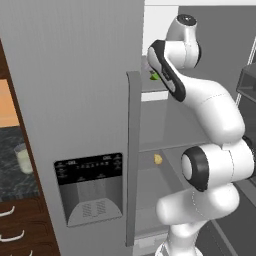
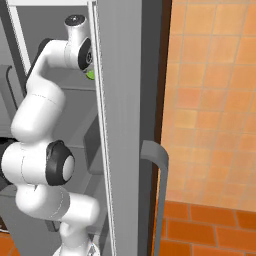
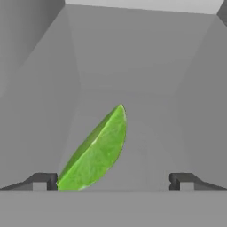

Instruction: Grab a lemon wedge from the fridge and one ice cube from the ice bowl, and put them in the glass of lemonade.

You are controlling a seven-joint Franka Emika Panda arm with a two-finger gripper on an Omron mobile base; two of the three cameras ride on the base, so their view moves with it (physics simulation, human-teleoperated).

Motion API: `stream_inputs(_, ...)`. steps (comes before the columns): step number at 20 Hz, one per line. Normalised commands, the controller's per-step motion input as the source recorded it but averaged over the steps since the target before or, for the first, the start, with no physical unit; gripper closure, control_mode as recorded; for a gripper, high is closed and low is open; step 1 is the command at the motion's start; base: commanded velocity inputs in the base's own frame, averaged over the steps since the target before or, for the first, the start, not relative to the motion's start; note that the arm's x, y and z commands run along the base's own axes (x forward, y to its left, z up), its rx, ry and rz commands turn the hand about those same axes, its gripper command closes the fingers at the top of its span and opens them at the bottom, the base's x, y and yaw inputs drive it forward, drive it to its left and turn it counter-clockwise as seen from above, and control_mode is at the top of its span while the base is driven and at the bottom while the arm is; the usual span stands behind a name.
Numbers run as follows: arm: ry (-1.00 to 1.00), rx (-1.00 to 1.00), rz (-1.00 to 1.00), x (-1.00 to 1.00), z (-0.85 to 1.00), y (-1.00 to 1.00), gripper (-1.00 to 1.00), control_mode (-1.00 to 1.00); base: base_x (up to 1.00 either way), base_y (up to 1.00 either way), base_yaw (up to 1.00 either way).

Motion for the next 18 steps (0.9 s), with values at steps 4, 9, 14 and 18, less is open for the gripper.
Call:
stream_inputs(4,0.0,0.13,-0.08,0.25,0.0,0.01,-1.0,-1.0,0.0,0.0,0.0)
stream_inputs(9,0.0,0.05,-0.07,0.54,-0.19,0.28,-1.0,-1.0,0.0,0.0,0.0)
stream_inputs(14,0.04,0.0,-0.04,0.39,-0.02,0.33,-1.0,-1.0,0.0,0.0,0.0)
stream_inputs(18,0.07,0.01,-0.09,0.24,-0.03,-0.01,-1.0,-1.0,0.0,0.0,0.0)
